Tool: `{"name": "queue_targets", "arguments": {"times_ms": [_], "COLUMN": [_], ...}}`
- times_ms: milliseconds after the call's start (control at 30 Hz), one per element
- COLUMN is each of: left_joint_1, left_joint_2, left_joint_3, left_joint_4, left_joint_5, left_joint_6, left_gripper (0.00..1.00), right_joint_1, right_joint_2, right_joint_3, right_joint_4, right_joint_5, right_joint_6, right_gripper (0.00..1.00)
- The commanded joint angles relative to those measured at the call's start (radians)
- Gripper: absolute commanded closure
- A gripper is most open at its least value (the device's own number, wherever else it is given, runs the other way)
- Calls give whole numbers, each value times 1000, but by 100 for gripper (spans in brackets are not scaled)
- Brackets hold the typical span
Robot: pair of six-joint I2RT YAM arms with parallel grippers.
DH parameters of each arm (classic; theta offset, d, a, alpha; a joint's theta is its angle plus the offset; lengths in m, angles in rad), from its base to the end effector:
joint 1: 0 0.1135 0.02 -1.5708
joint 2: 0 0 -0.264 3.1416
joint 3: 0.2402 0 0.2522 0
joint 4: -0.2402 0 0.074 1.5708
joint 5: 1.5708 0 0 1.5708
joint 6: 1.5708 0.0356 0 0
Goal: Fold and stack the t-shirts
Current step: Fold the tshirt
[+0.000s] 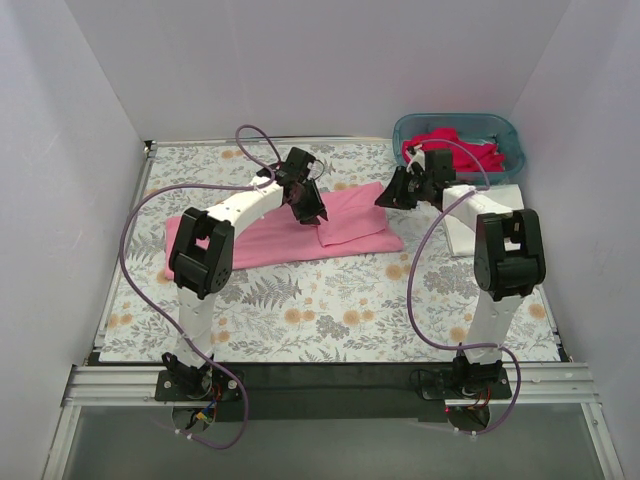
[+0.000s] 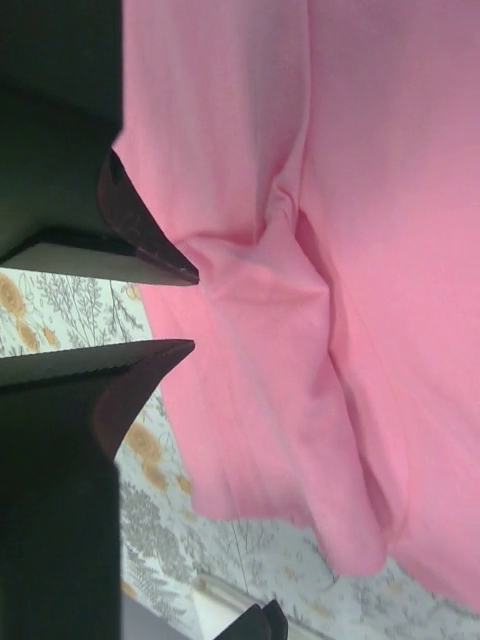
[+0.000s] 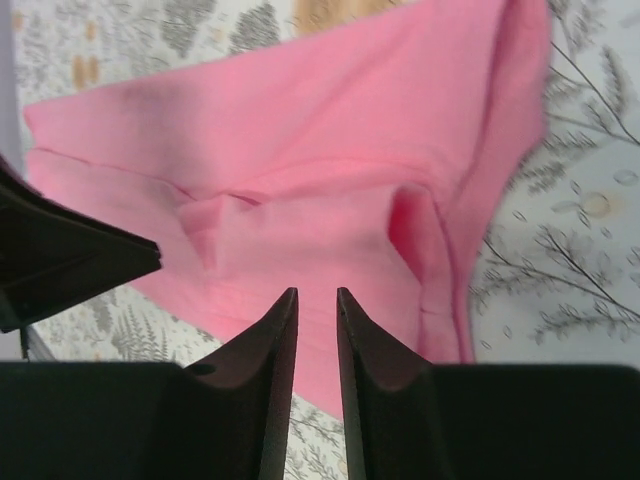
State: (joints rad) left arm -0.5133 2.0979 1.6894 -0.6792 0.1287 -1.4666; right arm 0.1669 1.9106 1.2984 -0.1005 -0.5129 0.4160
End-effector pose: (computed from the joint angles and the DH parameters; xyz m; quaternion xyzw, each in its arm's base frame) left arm 0.3917 -0.2260 0.2026 -0.4309 0.8680 -0.2338 0.0788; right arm 0.4136 0.0874 0.2021 0.0046 0.8859 0.3366 0.3192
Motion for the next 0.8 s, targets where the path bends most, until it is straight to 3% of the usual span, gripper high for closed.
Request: {"name": "queue_targets", "arguments": {"times_ms": [0,133,400,700,767], "left_joint_1": [1,4,91,136,144], "left_joint_2": [-39,13,68,114,85], "left_joint_3": [27,30,-74,-112,-108], "left_joint_4": [49,92,210,241,240], "left_joint_5": [43,3,9,48,54], "left_joint_6": [11,17,-15,0,3], "left_gripper": [73,80,87,88,83], "right_joint_1": [34,54,45,6,8], "right_joint_2": [10,93,264,303,280], "right_joint_3": [64,84,128,134,131], "right_joint_4": [133,232,266,291,285], "right_joint_5": [-102,-131,-90,-72,-67], "right_joint_6": [33,85,58,33,29], "right_gripper": [75,74,75,74,73]}}
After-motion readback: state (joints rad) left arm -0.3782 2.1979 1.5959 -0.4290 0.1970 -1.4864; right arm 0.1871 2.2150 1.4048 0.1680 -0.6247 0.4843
